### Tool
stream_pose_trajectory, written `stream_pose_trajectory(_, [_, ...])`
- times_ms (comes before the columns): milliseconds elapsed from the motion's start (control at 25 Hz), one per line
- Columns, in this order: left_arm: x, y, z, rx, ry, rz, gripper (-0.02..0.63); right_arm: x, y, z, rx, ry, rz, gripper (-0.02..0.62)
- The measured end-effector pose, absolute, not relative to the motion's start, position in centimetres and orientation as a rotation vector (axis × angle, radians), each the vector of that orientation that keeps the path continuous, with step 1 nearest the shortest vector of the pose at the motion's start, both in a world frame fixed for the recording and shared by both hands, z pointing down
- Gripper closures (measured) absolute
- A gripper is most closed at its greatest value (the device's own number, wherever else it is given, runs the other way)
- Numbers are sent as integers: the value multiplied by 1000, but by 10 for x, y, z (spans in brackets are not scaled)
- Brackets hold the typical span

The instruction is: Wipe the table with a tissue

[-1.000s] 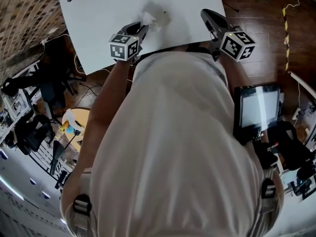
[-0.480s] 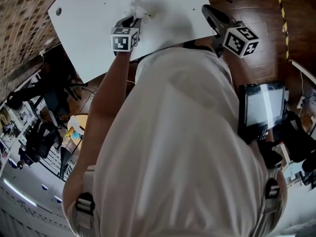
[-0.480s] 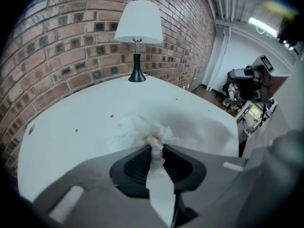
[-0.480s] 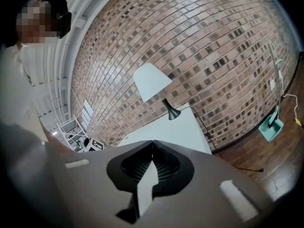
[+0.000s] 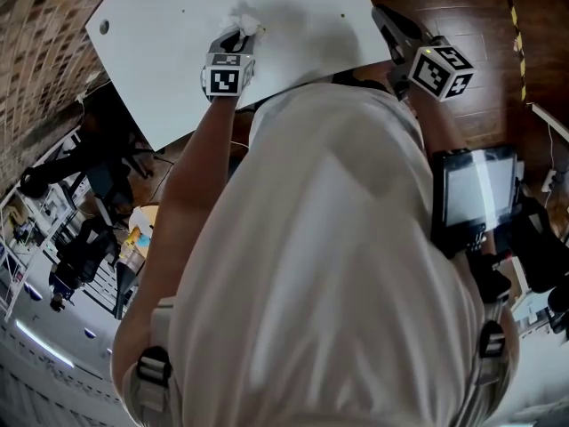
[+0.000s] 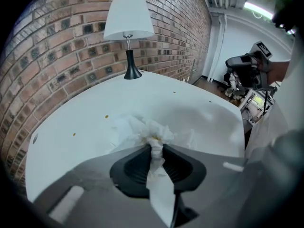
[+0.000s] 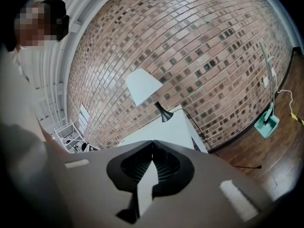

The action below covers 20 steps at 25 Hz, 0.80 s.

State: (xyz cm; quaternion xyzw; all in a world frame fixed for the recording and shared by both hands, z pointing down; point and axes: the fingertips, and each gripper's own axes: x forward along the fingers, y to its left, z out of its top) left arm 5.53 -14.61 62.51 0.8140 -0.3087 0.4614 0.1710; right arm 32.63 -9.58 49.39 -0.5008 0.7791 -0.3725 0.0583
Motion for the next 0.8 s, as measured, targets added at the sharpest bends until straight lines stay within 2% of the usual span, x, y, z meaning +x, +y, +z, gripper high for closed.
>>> stream_pose_trajectory(800, [167, -66, 632, 2478, -489, 1322, 531, 346, -77, 497, -1546, 2321, -1116, 588])
